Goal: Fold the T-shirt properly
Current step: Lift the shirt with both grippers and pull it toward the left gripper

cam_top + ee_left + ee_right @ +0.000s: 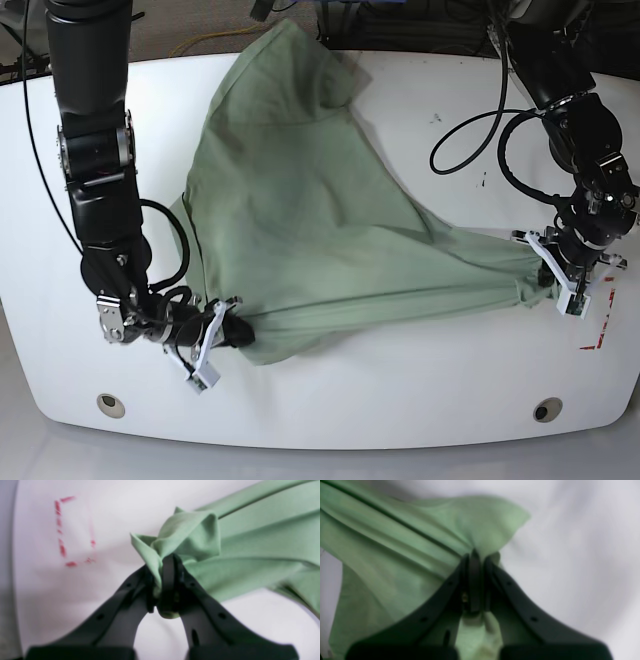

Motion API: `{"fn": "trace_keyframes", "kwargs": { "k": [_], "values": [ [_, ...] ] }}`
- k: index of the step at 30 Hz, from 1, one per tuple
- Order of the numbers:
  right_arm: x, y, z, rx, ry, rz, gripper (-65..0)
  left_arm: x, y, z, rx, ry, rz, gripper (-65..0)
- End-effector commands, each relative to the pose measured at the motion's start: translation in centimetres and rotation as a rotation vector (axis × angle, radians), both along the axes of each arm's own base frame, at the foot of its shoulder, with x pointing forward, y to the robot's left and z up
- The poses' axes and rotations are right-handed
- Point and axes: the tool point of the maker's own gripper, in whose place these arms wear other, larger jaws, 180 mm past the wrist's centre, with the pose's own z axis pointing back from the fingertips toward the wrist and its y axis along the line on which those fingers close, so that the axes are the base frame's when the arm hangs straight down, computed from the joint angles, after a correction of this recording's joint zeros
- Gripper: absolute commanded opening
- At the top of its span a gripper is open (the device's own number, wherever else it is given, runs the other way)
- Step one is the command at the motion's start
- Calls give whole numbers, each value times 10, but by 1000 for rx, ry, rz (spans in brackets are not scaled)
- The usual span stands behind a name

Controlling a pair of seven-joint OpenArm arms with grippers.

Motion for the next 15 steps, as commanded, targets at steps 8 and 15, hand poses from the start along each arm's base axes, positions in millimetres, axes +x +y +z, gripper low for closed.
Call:
{"fn": "trace_keyframes", "kwargs": {
  "k": [8, 15],
  "values": [
    [58, -45, 135, -79, -227, -60, -650, 25, 20, 108, 114, -211, 58, -650],
    [74, -64, 219, -127, -347, -89, -650, 35, 32, 178, 158, -336, 98, -650]
  ]
}}
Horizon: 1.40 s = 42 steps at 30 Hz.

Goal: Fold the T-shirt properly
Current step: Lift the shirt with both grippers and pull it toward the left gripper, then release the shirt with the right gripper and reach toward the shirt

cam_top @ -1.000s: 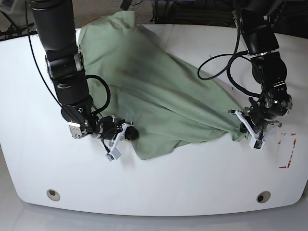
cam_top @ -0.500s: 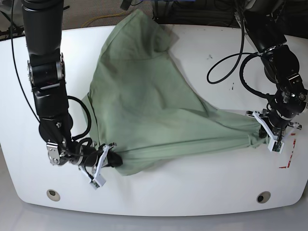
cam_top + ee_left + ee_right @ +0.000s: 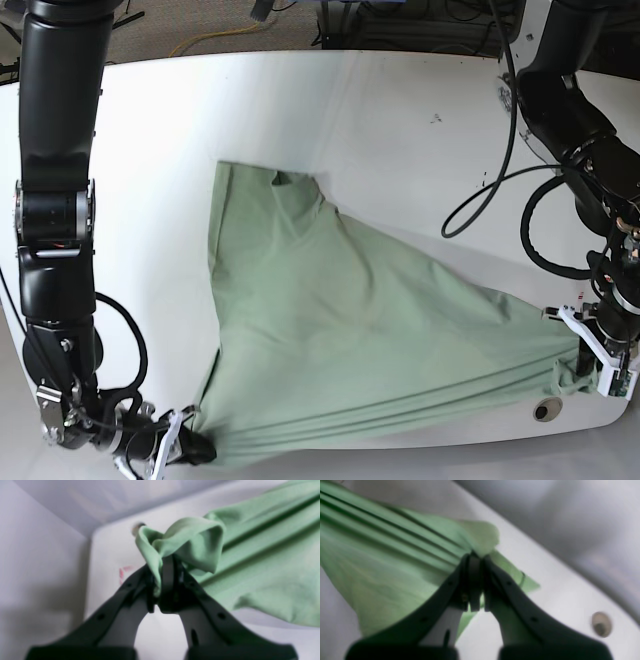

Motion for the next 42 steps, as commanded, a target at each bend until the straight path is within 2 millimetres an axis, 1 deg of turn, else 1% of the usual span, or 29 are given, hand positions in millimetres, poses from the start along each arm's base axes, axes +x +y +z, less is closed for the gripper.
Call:
{"fn": "trace_keyframes", "kwargs": {
  "k": [1, 3, 5, 6, 8, 10, 13, 15, 16, 18, 20, 21, 24, 26, 27, 28, 29, 31, 32, 33, 35, 36, 39, 42],
  "values": [
    [9, -29, 58, -21, -93, -67, -650, -3, 28, 40, 67, -65, 86, -650],
    [11, -31, 81, -30, -125, -71, -650, 0, 33, 68, 74, -118, 101, -650],
    [10, -33, 78, -41, -110, -75, -650, 1, 35, 84, 73, -148, 109, -650],
    [9, -34, 76, -50, -97, -77, -650, -1, 40, 94, 81, -162, 122, -650],
    [8, -35, 73, -63, -81, -78, -650, 1, 37, 105, 96, -176, 115, -650],
    [8, -35, 71, -69, -73, -80, -650, 5, 29, 106, 113, -170, 93, -650],
    [7, -36, 71, -69, -70, -80, -650, 7, 24, 104, 125, -164, 80, -650],
    [7, -33, 72, -56, -71, -74, -650, 6, 24, 85, 126, -120, 78, -650],
    [7, -32, 74, -41, -74, -70, -650, 5, 24, 80, 127, -109, 77, -650],
    [6, -31, 85, 24, -93, -69, -650, 3, 24, 66, 128, -77, 76, -650],
    [4, -32, 68, 50, -65, -72, -650, 1, 26, 58, 131, -56, 79, -650],
    [2, -32, 55, 59, -42, -74, -650, -2, 31, 53, 138, -42, 89, -650],
    [-3, -30, 25, 74, 12, -72, -650, -11, 39, 37, 139, -10, 110, -650],
    [-8, -29, 1, 77, 54, -72, -644, -16, 42, 24, 139, 19, 116, -650],
    [-11, -24, -15, 81, 83, -66, -623, -19, 45, 17, 141, 39, 122, -649],
    [-15, -13, -30, 89, 110, -51, -587, -24, 51, 12, 154, 57, 135, -649],
    [-19, -7, -46, 94, 139, -41, -536, -29, 57, 8, 173, 74, 146, -649],
    [-26, 2, -68, 100, 180, -29, -458, -37, 65, -5, 187, 114, 158, -649],
    [-33, 7, -85, 104, 213, -23, -395, -43, 69, -14, 190, 139, 167, -649],
    [-38, 13, -97, 110, 235, -14, -354, -47, 72, -19, 195, 155, 173, -649],
    [-47, 30, -119, 124, 277, 10, -285, -57, 80, -30, 217, 190, 175, -650],
    [-54, 41, -133, 134, 304, 24, -243, -65, 86, -37, 240, 217, 176, -650],
    [-70, 68, -160, 157, 358, 61, -181, -84, 101, -53, 252, 273, 202, -650],
    [-89, 97, -186, 198, 408, 96, -155, -102, 111, -74, 246, 334, 228, -650]
  ]
}}
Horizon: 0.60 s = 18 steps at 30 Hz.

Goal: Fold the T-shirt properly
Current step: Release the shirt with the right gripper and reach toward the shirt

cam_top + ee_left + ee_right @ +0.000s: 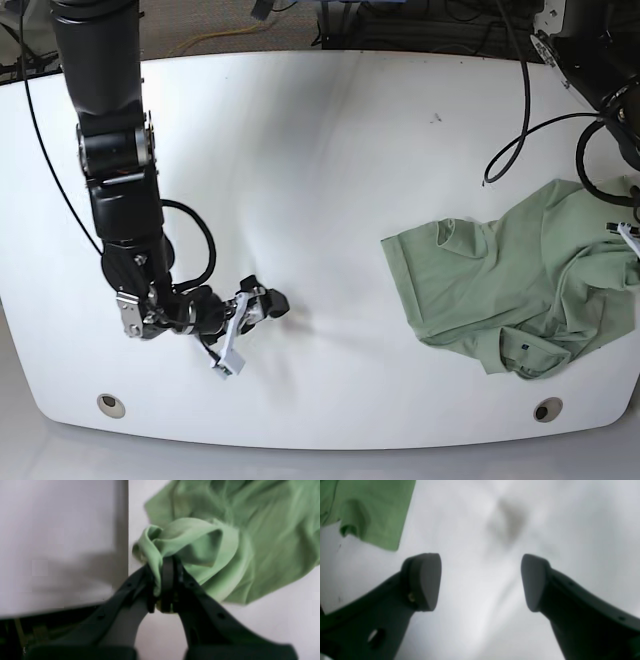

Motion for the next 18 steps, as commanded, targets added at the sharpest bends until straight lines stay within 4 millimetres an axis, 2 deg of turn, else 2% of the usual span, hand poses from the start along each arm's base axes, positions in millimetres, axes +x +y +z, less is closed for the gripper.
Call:
{"fn": "trace_keyframes", "kwargs": {
  "k": [1, 4, 8, 14, 18],
  "values": [
    [13, 23, 24, 80, -70, 8, -155, -5, 5, 7, 21, -19, 2, -650],
    [-2, 47, 3, 126, -26, -2, -157, -20, 10, -10, 17, 33, 17, -650],
    [-19, 68, -18, 157, 36, -29, -155, -36, 15, -24, 13, 77, 36, -650],
    [-42, 108, -35, 211, 106, -22, -159, -49, 15, -40, 11, 132, 38, -647],
    [-46, 114, -37, 219, 116, -21, -160, -55, 13, -48, 8, 158, 34, -647]
  ]
}}
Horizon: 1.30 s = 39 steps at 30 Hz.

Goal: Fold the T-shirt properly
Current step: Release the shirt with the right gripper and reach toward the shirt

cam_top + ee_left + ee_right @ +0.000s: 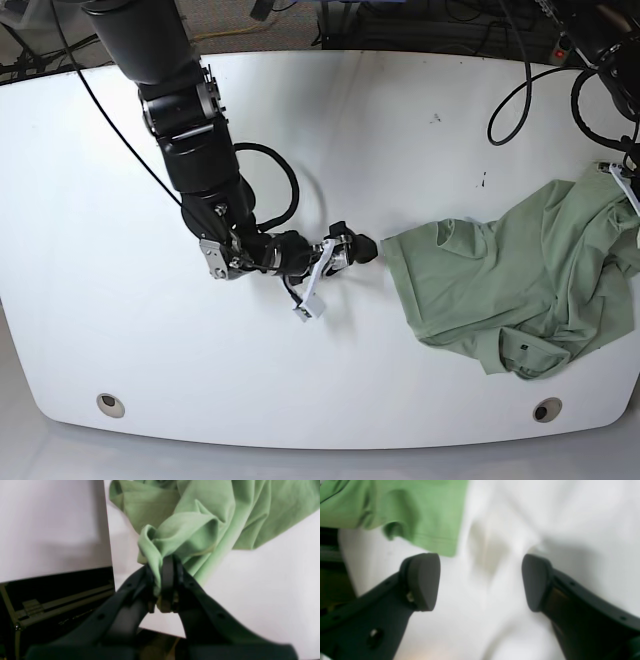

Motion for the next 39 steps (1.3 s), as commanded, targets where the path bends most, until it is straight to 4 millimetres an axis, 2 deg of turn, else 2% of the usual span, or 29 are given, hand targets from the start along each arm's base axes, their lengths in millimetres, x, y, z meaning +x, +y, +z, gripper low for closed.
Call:
{"fn": "trace_keyframes", "kwargs": {
  "k": [1, 5, 8, 11, 12, 15, 16, 19, 22, 24, 27, 29, 36, 39],
  "values": [
    [15, -3, 16, 5, -42, -7, -160, 3, 3, 13, 30, -29, -7, -647],
    [15, 1, 17, 11, -43, -5, -160, 3, 3, 12, 30, -28, -7, -650],
    [11, 17, 21, 35, -39, 12, -160, 3, 3, 12, 30, -28, -7, -646],
    [9, 19, 20, 37, -35, 15, -162, 4, 2, 11, 30, -22, -13, -635],
    [9, 21, 20, 41, -35, 17, -162, 4, 2, 11, 30, -22, -13, -601],
    [7, 22, 19, 43, -31, 17, -162, 6, 0, 11, 25, -25, -16, -425],
    [7, 22, 19, 43, -32, 17, -162, 10, -7, 8, 16, -22, -38, -340],
    [12, 22, 27, 45, -57, 19, -162, 18, -26, 1, -36, -31, -92, -217],
    [17, 12, 32, 33, -86, 14, -162, 30, -44, 2, -106, -79, -136, -218],
    [17, 13, 33, 34, -90, 15, -162, 41, -54, 5, -155, -120, -152, -221],
    [17, 14, 32, 36, -86, 11, -162, 56, -75, -1, -232, -144, -154, -222],
    [16, 21, 32, 41, -70, -4, -162, 60, -80, 0, -238, -148, -162, -222],
    [17, 47, 31, 83, -29, -95, -159, 61, -79, 2, -237, -153, -160, -222],
    [17, 56, 28, 85, -16, -118, -159, 57, -66, 7, -209, -151, -145, -224]
  ]
}}
